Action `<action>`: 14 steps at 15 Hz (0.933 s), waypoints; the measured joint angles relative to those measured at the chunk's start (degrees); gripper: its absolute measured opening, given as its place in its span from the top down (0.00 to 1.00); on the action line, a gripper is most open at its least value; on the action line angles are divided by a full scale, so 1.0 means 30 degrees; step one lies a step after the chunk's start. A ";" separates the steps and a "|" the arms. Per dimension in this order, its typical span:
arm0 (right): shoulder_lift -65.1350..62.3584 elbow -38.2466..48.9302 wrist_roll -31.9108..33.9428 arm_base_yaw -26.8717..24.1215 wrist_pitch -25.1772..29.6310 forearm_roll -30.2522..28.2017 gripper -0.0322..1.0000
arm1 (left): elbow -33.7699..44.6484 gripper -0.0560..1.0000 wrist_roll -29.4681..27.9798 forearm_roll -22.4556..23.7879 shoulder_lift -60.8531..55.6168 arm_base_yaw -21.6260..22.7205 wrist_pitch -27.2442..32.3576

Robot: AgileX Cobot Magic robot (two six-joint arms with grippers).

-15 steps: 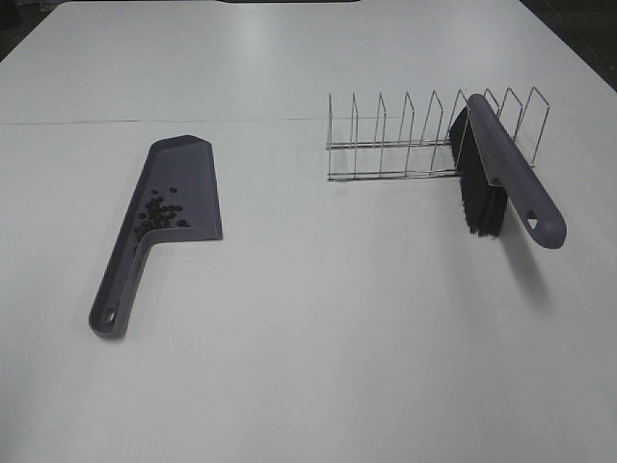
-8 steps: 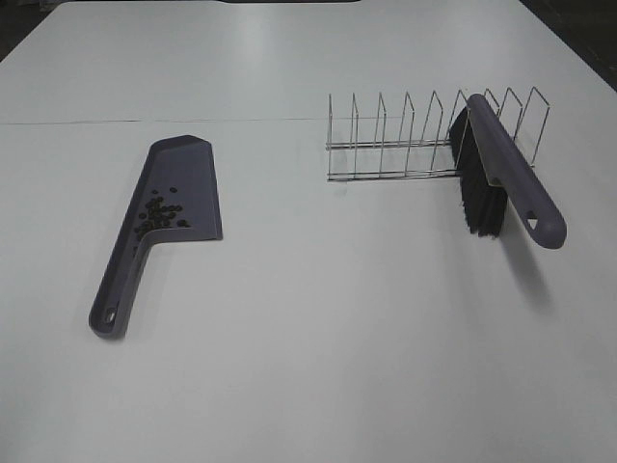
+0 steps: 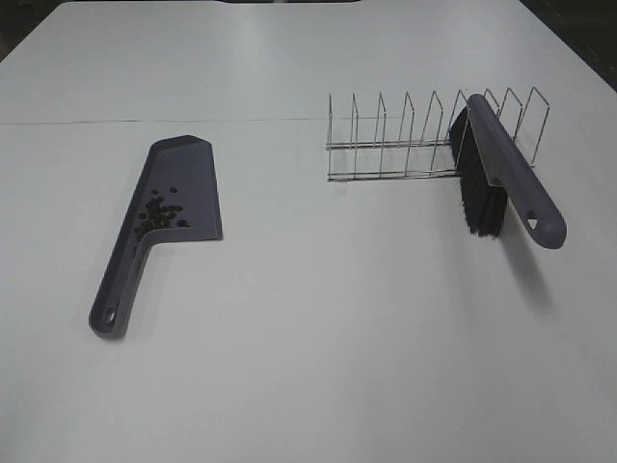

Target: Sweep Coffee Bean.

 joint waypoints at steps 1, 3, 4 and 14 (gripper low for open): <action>-0.0477 0.0000 0.0000 0.0000 0.0000 0.0000 0.20 | 0.0000 0.25 0.0000 0.0000 -0.0019 0.0000 0.0000; -0.0630 0.0000 0.0000 0.0000 0.0038 0.0000 0.20 | 0.0000 0.25 0.0000 0.0000 -0.0038 0.0000 0.0000; -0.0630 0.0000 0.0000 0.0000 0.0038 0.0000 0.20 | 0.0000 0.25 0.0000 0.0000 -0.0038 0.0000 0.0000; -0.0630 0.0000 0.0191 0.0000 0.0038 -0.0344 0.20 | 0.0000 0.25 0.0000 0.0000 -0.0076 0.0000 0.0000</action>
